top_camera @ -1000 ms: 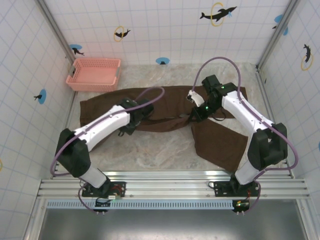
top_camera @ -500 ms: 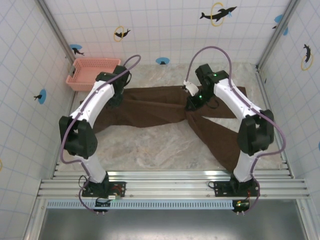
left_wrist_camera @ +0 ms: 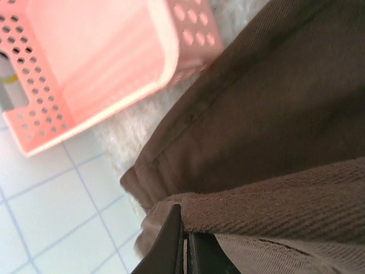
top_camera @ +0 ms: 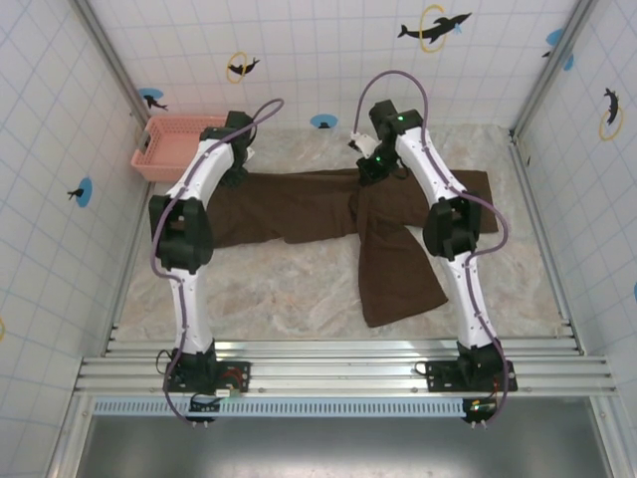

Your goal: Roll up the long pants

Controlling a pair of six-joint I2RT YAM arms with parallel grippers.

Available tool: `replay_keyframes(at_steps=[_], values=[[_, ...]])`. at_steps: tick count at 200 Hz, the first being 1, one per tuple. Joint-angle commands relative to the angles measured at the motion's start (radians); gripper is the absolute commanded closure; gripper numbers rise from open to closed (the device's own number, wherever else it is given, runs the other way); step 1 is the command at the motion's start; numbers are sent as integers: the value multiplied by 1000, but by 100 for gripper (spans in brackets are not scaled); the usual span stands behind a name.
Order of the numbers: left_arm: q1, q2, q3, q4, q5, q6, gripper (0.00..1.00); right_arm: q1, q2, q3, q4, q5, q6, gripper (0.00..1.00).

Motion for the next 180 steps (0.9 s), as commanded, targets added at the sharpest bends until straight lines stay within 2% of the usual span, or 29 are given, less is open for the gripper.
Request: replay_keyframes(at_steps=[1, 26, 40, 54, 59, 65, 77, 82, 89, 104, 114, 132, 148, 161, 180], values=[[69, 92, 102, 2, -126, 49, 100, -94, 75, 67, -74, 101, 56, 97], [68, 203, 206, 15, -136, 42, 100, -86, 113, 62, 12, 75, 90, 95], [68, 231, 240, 45, -136, 43, 76, -74, 124, 63, 61, 78, 99, 92], [64, 243, 255, 85, -153, 53, 72, -69, 128, 63, 114, 92, 122, 88], [63, 243, 254, 104, -154, 58, 64, -70, 131, 62, 132, 84, 128, 86], [64, 244, 253, 125, -154, 64, 50, -72, 131, 64, 152, 81, 141, 81], [59, 247, 253, 161, -166, 77, 26, -76, 137, 64, 188, 95, 178, 59], [58, 248, 255, 171, -173, 80, 15, -78, 139, 64, 202, 84, 183, 55], [56, 254, 264, 170, -173, 83, 9, -79, 140, 74, 208, 92, 196, 51], [48, 241, 258, 153, -185, 69, 3, -78, 118, 87, 214, 87, 201, 46], [42, 205, 228, 145, -196, 51, 3, -73, 75, 86, 203, 139, 195, 43], [28, 79, 105, 164, -219, 34, 3, -70, -22, 59, 178, 209, 174, 39], [22, -38, -23, 180, -245, 0, 3, -71, -125, -11, 132, 218, 163, 38], [23, -135, -131, 178, -262, -35, 3, -61, -224, -132, 109, 210, 154, 39], [29, -247, -253, 118, -248, -97, 2, -20, -424, -429, 142, 188, 170, 39]])
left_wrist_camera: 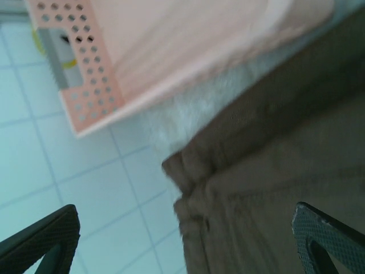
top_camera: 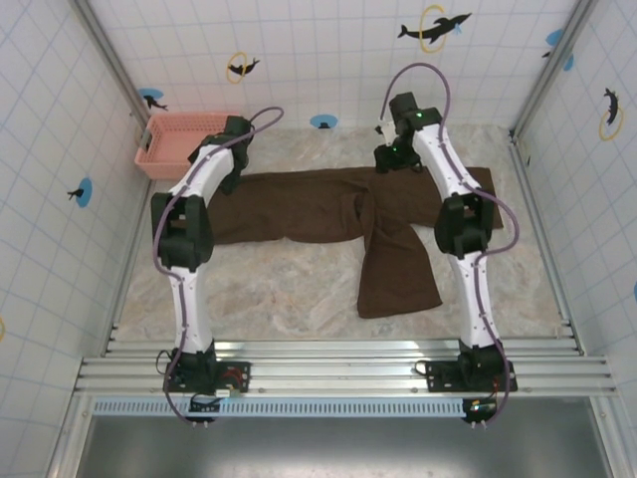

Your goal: Roll up the long pants

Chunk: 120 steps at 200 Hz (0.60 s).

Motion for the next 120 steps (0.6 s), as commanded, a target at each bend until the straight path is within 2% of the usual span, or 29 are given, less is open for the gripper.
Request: replay_keyframes(at_steps=[1, 28, 58, 89, 120], values=[[16, -178, -100, -58, -39, -105, 2, 49, -282, -252, -20, -6, 3, 39], [17, -278, -236, -160, -23, -192, 2, 145, -513, -653, 34, -21, 79, 39], [27, -357, -358, -145, -40, -175, 3, 296, -690, -1022, 154, -23, 211, 39], [47, -379, -363, -155, -8, -164, 3, 442, -700, -1149, 173, 31, 320, 38], [53, -369, -373, -142, -2, -150, 3, 518, -691, -1231, 254, 30, 392, 39]])
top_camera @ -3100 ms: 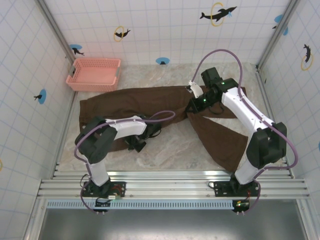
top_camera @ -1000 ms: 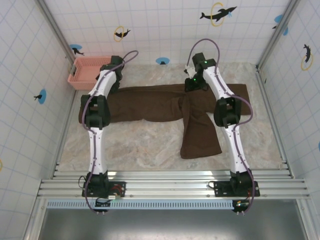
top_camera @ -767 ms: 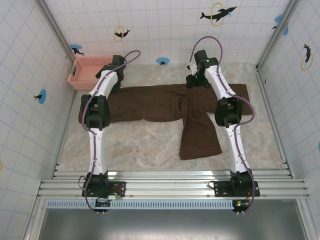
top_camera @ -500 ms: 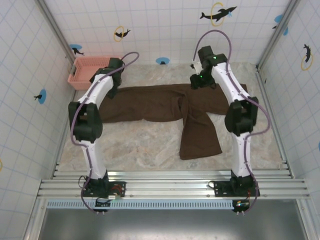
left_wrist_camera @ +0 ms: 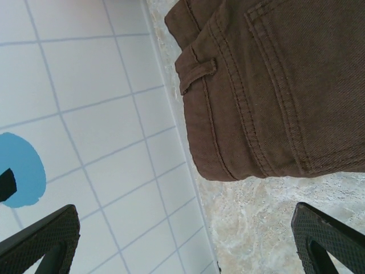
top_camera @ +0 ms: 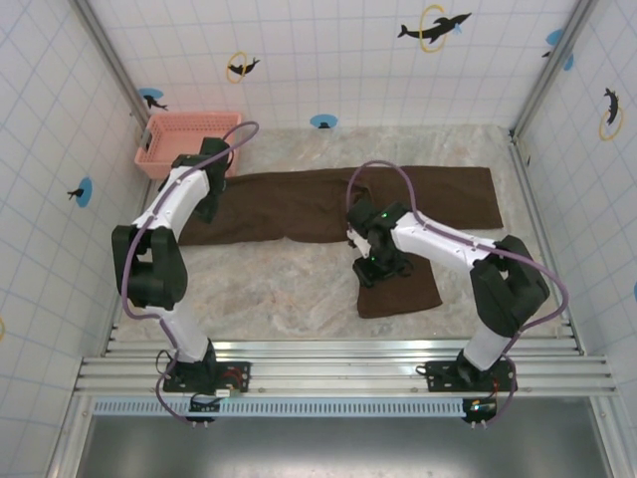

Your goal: Roll up the long pants

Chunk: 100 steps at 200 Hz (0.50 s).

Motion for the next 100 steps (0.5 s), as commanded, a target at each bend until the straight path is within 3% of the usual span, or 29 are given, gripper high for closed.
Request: replay_keyframes(at_steps=[1, 65, 79, 100], values=[[8, -21, -5, -10, 8, -9, 3, 33, -3, -49, 97, 22, 99, 39], [37, 17, -27, 5, 22, -38, 2, 120, 121, -52, 104, 33, 140, 42], [44, 33, -32, 4, 19, -47, 2, 121, 153, -49, 103, 39, 138, 50], [54, 55, -45, 17, 18, -49, 3, 110, 183, -33, 73, 73, 129, 70]])
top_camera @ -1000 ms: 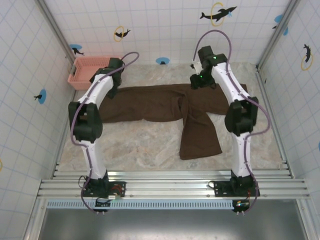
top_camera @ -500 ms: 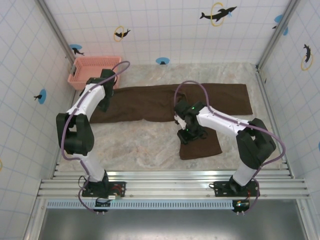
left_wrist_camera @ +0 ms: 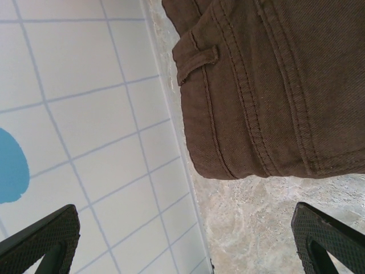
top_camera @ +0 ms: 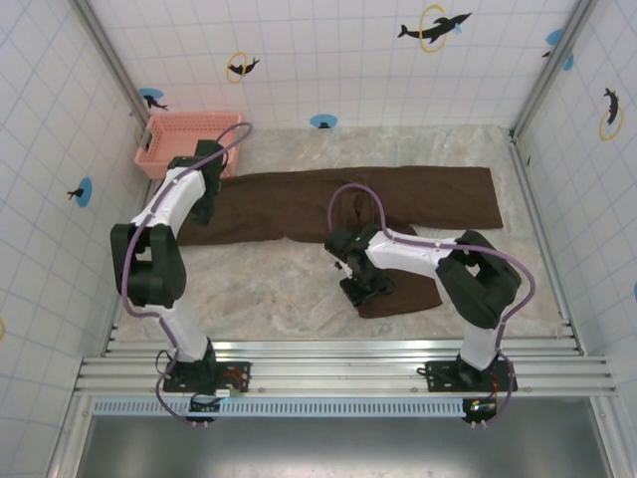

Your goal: Roll up the long pants

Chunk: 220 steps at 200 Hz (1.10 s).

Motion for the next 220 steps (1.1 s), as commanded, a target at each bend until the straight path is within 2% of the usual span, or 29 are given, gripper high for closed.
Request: replay_keyframes(at_steps=[1, 11, 20, 34, 60, 82, 103, 126, 151, 191, 220], values=[[15, 36, -27, 6, 3, -28, 3, -13, 36, 7, -25, 57, 10, 71], [20, 46, -26, 11, 0, -28, 3, -23, 24, 16, -57, 98, 4, 78], [28, 53, -22, 11, 0, -31, 3, -35, -3, 24, -95, 133, -6, 90], [43, 63, -4, 3, 8, -33, 2, -65, -73, 48, -169, 198, -26, 100], [61, 74, 27, -2, 14, -24, 3, -192, -227, 142, -304, 310, -84, 100], [70, 99, 50, -12, 2, -14, 3, -381, -315, 237, -349, 336, -147, 100], [74, 110, 56, -14, -11, -11, 3, -554, -327, 322, -341, 369, -217, 100], [82, 109, 55, -10, -13, -8, 3, -712, -237, 429, -323, 341, -289, 100], [96, 123, 67, -17, -34, 2, 2, -817, -102, 547, -286, 337, -322, 100], [156, 150, 111, -34, -70, 19, 2, -909, 168, 817, -278, 371, -352, 100], [159, 191, 173, -43, -109, 50, 3, -944, 382, 1070, -325, 389, -343, 100]])
